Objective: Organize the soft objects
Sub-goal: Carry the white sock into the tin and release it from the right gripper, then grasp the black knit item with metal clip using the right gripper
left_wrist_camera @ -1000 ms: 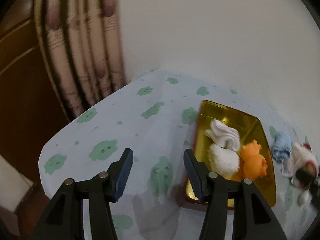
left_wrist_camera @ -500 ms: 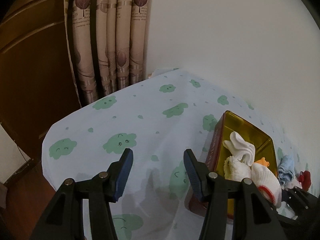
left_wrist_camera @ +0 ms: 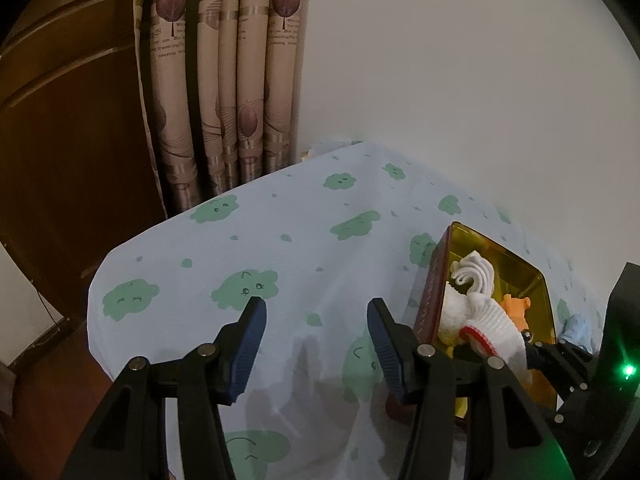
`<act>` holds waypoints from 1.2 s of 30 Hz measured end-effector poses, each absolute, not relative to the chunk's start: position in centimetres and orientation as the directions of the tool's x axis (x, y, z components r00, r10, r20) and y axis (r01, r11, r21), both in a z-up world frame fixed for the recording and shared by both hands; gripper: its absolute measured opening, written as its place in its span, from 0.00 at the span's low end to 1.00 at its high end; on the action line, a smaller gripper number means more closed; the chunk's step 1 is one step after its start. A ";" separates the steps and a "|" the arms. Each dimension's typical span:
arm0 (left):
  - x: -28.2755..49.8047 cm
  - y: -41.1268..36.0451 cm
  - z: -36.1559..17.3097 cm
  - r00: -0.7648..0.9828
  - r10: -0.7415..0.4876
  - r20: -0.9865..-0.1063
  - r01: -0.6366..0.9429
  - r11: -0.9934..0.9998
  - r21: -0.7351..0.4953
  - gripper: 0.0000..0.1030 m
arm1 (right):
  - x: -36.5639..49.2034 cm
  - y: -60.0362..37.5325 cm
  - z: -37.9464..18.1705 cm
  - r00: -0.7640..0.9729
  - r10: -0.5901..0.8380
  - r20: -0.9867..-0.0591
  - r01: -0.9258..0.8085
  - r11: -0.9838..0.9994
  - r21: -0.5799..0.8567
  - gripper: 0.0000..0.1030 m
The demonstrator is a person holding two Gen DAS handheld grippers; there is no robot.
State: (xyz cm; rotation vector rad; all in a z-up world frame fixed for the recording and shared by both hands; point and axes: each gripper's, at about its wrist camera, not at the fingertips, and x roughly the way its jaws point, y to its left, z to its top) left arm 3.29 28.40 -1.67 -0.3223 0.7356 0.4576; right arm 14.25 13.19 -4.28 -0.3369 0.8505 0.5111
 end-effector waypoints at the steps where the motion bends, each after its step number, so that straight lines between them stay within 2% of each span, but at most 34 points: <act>1: 3.3 28.4 -1.7 0.651 0.284 -0.703 -0.505 0.854 -0.122 0.52 | 14.1 13.3 -4.3 0.549 0.296 -0.782 -0.557 0.827 -0.078 0.47; 5: 3.3 28.4 -1.7 0.653 0.283 -0.702 -0.501 0.857 -0.121 0.52 | 13.5 13.0 -3.9 0.544 0.313 -0.779 -0.562 0.825 -0.062 0.57; 7: 3.3 28.5 -1.6 0.655 0.284 -0.700 -0.500 0.858 -0.119 0.52 | 13.4 12.5 -3.5 0.526 0.333 -0.782 -0.563 0.826 -0.027 0.68; 10: 3.3 28.4 -1.5 0.657 0.287 -0.697 -0.499 0.858 -0.118 0.52 | 12.8 11.5 -2.5 0.530 0.347 -0.774 -0.551 0.835 -0.003 0.72; 21: 3.4 27.7 -1.3 0.661 0.292 -0.691 -0.481 0.872 -0.092 0.52 | 9.2 4.5 1.3 0.585 0.380 -0.716 -0.471 0.878 0.081 0.75; 27: 3.4 27.1 -1.2 0.663 0.305 -0.684 -0.473 0.878 -0.067 0.52 | 7.8 -2.8 0.9 0.627 0.265 -0.733 -0.343 0.938 0.046 0.75; 36: 3.6 26.1 -1.2 0.669 0.307 -0.677 -0.447 0.894 -0.037 0.52 | 7.8 -16.7 -1.6 0.637 0.025 -0.770 -0.023 1.000 0.013 0.75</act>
